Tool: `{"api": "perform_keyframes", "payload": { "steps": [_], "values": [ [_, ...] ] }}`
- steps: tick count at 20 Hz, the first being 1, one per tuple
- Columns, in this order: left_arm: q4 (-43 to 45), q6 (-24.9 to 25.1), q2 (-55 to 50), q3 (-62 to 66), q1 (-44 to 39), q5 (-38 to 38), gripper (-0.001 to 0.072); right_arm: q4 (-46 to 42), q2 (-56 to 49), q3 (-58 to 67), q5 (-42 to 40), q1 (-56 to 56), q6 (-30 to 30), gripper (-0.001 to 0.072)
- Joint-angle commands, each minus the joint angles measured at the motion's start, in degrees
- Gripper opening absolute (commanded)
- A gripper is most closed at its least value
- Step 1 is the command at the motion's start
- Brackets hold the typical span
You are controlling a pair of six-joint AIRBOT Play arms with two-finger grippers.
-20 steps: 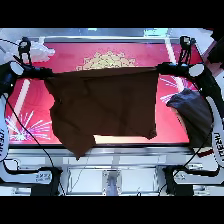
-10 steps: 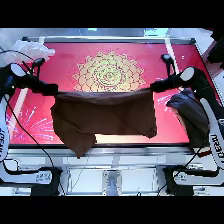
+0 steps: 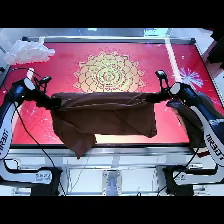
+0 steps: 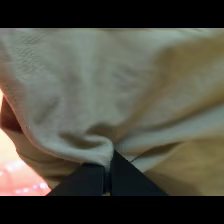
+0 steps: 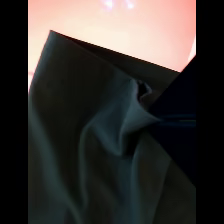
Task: Fold the shirts.
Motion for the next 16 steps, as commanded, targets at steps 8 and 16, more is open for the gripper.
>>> {"api": "perform_keyframes", "payload": {
  "steps": [8, 16],
  "values": [
    [-3.19, -0.87, 4.42, 3.41, 0.00, 2.62, 0.0505, -9.11, 4.55, -0.83, 2.93, -1.05, 8.72, 0.0341],
    [4.57, -3.96, 38.60, -6.56, 5.53, -1.92, 0.0504, -15.98, 23.45, -0.87, 10.05, -14.82, 15.34, 0.0446]
  ]
}}
